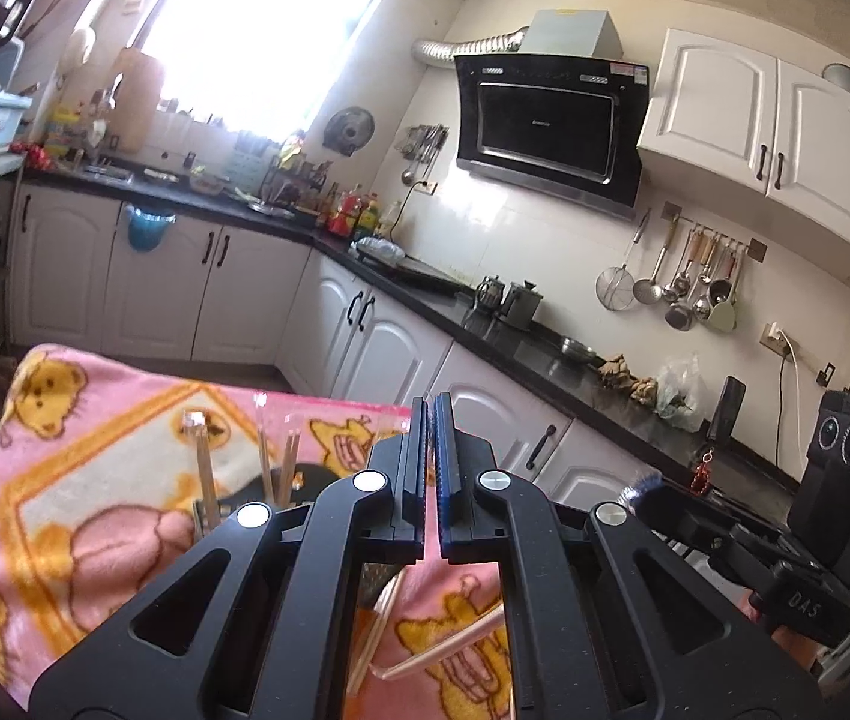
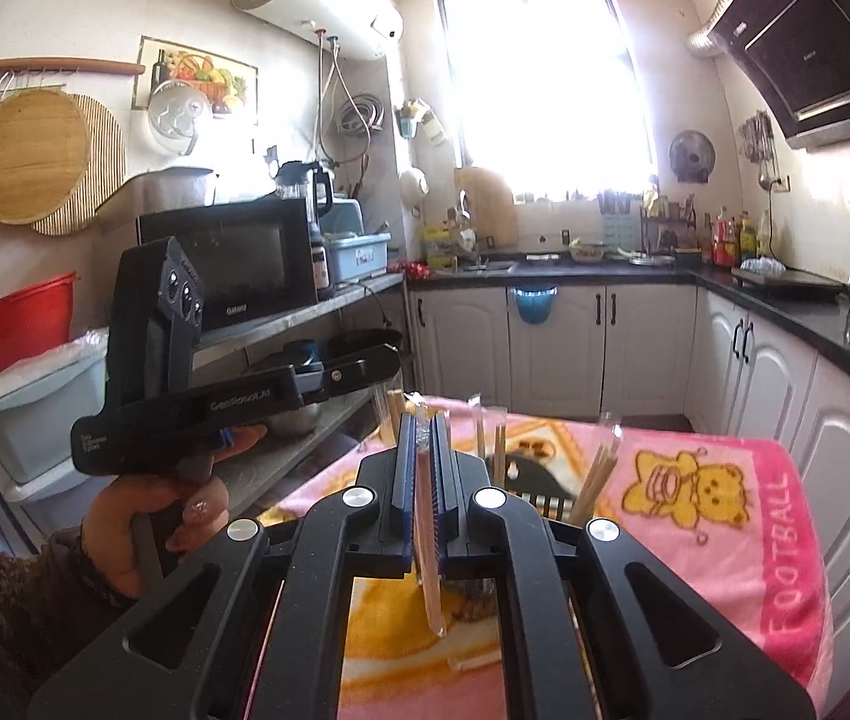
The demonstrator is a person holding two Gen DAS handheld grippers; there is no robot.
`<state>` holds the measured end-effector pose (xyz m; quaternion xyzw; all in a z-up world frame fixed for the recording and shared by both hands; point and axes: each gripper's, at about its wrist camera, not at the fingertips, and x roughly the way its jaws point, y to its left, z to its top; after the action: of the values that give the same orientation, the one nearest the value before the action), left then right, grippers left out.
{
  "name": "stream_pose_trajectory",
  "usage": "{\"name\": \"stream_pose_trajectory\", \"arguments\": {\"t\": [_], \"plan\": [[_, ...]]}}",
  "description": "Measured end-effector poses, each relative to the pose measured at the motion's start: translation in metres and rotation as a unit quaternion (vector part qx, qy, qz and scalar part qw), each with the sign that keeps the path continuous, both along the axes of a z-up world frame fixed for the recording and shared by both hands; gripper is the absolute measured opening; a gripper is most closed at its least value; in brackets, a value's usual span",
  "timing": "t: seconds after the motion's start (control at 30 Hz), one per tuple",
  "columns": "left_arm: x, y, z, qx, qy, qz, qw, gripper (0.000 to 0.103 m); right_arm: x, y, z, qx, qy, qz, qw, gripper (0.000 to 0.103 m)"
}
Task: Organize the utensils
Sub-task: 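Lift both held chopsticks and carry them above the green caddy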
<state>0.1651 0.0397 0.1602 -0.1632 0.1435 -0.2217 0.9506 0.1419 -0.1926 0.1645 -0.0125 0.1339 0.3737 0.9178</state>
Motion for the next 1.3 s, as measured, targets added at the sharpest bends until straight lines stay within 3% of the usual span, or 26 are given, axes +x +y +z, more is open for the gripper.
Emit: {"name": "stream_pose_trajectory", "arguments": {"t": [0.7, 0.97, 1.3], "plan": [[0.034, 0.003, 0.056, 0.037, -0.061, 0.027, 0.9971, 0.001, 0.059, 0.006, 0.074, 0.034, -0.047, -0.028, 0.998, 0.005], [0.050, 0.011, 0.055, 0.037, -0.059, 0.049, 0.9964, 0.001, 0.082, 0.027, 0.074, 0.026, -0.040, -0.021, 0.999, 0.005], [0.065, 0.014, 0.031, 0.036, -0.041, 0.055, 0.9970, 0.001, 0.111, 0.046, 0.049, 0.009, -0.007, -0.024, 1.000, 0.005]]}}
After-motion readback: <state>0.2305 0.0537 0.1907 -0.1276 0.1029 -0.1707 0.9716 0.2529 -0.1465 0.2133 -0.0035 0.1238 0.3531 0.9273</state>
